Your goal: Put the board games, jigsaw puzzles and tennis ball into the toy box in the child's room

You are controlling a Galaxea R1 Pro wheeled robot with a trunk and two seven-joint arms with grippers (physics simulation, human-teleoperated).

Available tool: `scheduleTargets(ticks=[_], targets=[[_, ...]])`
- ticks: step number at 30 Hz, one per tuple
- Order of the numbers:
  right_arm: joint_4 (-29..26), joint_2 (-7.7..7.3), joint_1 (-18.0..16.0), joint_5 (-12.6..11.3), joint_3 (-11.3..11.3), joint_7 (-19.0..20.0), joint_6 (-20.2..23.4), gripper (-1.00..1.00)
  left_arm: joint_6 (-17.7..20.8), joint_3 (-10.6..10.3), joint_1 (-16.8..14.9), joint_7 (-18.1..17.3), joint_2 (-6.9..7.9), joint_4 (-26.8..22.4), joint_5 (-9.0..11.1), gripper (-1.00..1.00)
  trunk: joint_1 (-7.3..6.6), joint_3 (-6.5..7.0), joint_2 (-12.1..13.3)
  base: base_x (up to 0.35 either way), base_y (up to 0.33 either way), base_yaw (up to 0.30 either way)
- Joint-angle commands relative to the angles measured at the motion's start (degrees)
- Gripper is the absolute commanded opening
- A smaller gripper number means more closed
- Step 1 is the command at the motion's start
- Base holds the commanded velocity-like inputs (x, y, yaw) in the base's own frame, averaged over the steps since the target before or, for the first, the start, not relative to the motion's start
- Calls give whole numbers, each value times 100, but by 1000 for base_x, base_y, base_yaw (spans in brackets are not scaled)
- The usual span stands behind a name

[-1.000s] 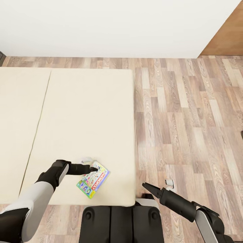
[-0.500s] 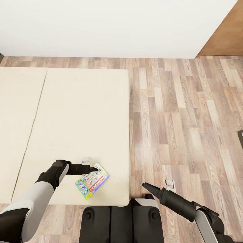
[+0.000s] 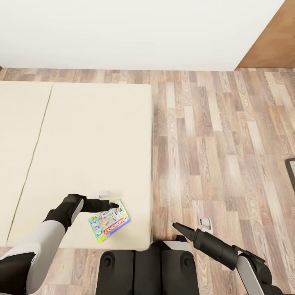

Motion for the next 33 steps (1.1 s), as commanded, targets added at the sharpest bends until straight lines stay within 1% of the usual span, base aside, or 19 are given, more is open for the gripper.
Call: scheduleTargets(ticks=[1, 5, 11, 15, 22, 28, 33], targets=[[7, -1, -3, -21, -2, 5, 33, 100, 38, 46, -1, -48, -6, -9, -60, 100, 3, -6, -9, 0, -218, 0], [26, -1, -3, -21, -2, 11, 33, 100, 36, 46, -1, -48, -6, -15, -60, 100, 3, -6, -9, 0, -181, 0], [31, -1, -3, -21, -2, 12, 33, 100, 32, 48, -1, -53, -6, -16, -56, 100, 3, -6, -9, 0, -64, 0], [32, -1, -2, -14, -2, 13, 33, 100, 31, 47, -1, -49, -6, -16, -52, 100, 3, -6, -9, 0, -198, 0], [32, -1, -4, -12, -2, 13, 33, 100, 31, 54, -1, -56, -6, -16, -51, 100, 3, -6, -9, 0, -41, 0], [32, -1, -2, -12, -2, 13, 33, 100, 31, 53, -1, -49, -6, -16, -51, 100, 3, -6, -9, 0, -162, 0], [32, -1, -3, -12, -2, 13, 33, 100, 31, 55, -1, -44, -4, -16, -51, 100, 3, -6, -9, 0, -40, 0]])
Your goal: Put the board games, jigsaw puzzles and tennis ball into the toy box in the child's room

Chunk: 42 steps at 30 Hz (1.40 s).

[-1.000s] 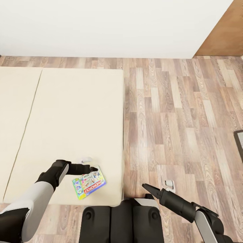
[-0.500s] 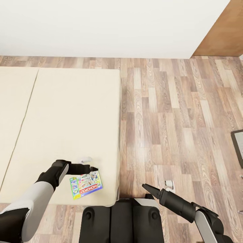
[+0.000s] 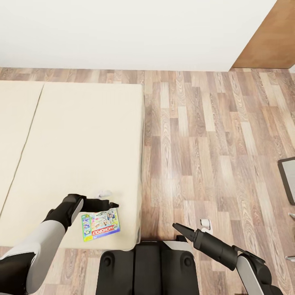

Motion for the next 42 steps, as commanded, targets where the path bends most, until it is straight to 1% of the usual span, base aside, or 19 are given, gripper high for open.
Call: scheduleTargets(ticks=[1, 7, 10, 13, 15, 16, 17, 18, 19, 20, 22, 23, 24, 25, 27, 29, 30, 34, 42], targets=[[-1, -1, 0, -19, -3, 5, 33, 100, 36, 46, -2, -49, -5, -6, -60, 100, 3, -6, -9, 0, -12, 0], [-1, -1, -1, -19, -3, 5, 33, 100, 31, 68, -2, -71, 20, -34, -38, 100, 3, -6, -9, 0, -5, 0], [-1, -1, 0, -19, -3, 5, 33, 100, 46, 82, -2, -120, 46, -184, -19, 100, 3, -6, -9, 0, -1, 0], [-1, -1, -1, -19, -3, 8, 33, 100, 82, 103, 0, -256, 81, -445, -13, 100, 3, -6, -9, 0, 0, 0], [1, -1, -2, -19, -3, 8, 33, 100, 144, 124, -1, -424, 159, -622, -13, 100, 3, -6, -9, 0, 0, 0], [0, -1, -2, -19, -3, 7, 33, 100, 209, 134, -1, -554, 236, -714, -11, 100, 3, -6, -9, 0, 0, 0], [0, -1, -2, -19, -3, 8, 33, 100, 245, 138, -1, -620, 277, -750, -10, 100, 3, -6, -9, 0, 0, 0], [1, -1, 0, -19, -3, 9, 33, 100, 314, 146, -1, -747, 362, -802, -9, 100, 3, -6, -9, 0, 0, 0], [0, -1, 0, -19, -3, 8, 33, 100, 343, 149, -2, -803, 404, -820, -11, 100, 3, -6, -9, 0, 0, 0], [2, -1, -1, -19, -3, 7, 33, 100, 386, 153, -2, -895, 489, -847, -13, 100, 3, -6, -9, 0, 0, 0], [4, -1, -1, -19, -3, 6, 33, 100, 412, 156, -2, -955, 580, -864, -14, 100, 3, -6, -9, 0, 0, 0], [5, -1, -2, -19, -3, 5, 33, 100, 428, 157, -2, -996, 674, -875, -13, 100, 3, -6, -9, 0, 0, 0], [6, -1, -2, -19, -3, 5, 33, 100, 434, 158, -2, -1011, 721, -879, -12, 100, 3, -6, -9, 0, 0, 0], [6, -1, 0, -19, -3, 5, 33, 100, 445, 159, 0, -1033, 802, -884, -10, 100, 3, -6, -9, 0, 0, 0], [7, -1, 1, -19, -3, 5, 33, 100, 456, 155, 1, -1055, 888, -889, -9, 100, 3, -6, -9, 0, 0, 0], [7, -1, 0, -19, -3, 5, 33, 100, 460, 154, 3, -1064, 936, -891, -8, 100, 3, -6, -9, 0, 0, 0], [7, -1, -1, -19, -3, 5, 33, 100, 464, 148, 6, -1070, 986, -892, -8, 100, 3, -6, -9, 0, 0, 0], [8, -1, -1, -19, -3, 3, 33, 100, 466, 139, 19, -1077, 1068, -893, -8, 100, 3, -6, -9, 0, 0, 0], [8, -1, -1, -20, -3, 2, 33, 100, 474, 133, 60, -1074, 1112, -889, -24, 100, 3, -6, -9, 0, 0, 0]])
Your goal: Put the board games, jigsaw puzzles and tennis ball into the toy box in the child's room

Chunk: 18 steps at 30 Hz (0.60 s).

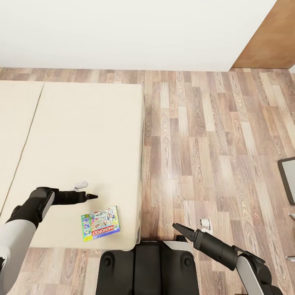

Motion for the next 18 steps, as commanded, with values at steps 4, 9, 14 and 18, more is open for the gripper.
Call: scheduleTargets(ticks=[4, 9, 14, 18], targets=[[-1, -1, -2, -21, -3, 7, 33, 100, 45, 31, 22, -50, -1, 3, -63, 100, 3, -6, -9, 0, 0, 0], [-1, -1, -1, -19, -3, 4, 33, 100, 50, 24, 43, -43, -7, 32, -79, 100, 3, -6, -9, 0, 0, 0], [-1, -1, 0, -18, -3, 3, 33, 100, 56, 31, 103, -29, -4, 54, -80, 100, 3, -6, -9, 0, 0, 0], [-1, -1, -2, -19, -3, 5, 33, 100, 59, 31, 132, -29, 6, 64, -90, 100, 3, -6, -9, 0, 0, 0]])
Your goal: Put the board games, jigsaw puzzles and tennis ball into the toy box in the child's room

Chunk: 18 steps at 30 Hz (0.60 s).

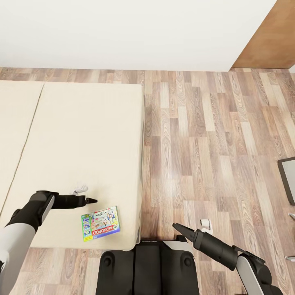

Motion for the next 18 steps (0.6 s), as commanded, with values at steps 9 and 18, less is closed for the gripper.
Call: scheduleTargets(ticks=[9, 18], targets=[[4, -1, 1, -19, -3, 0, 33, 100, 34, 40, 157, -55, 6, 0, -48, 100, 3, -6, -9, 0, 0, 0], [8, -1, 6, -18, -3, -1, 33, 100, 34, 40, 178, -55, 7, 0, -47, 100, 3, -6, -9, -121, 0, 0]])
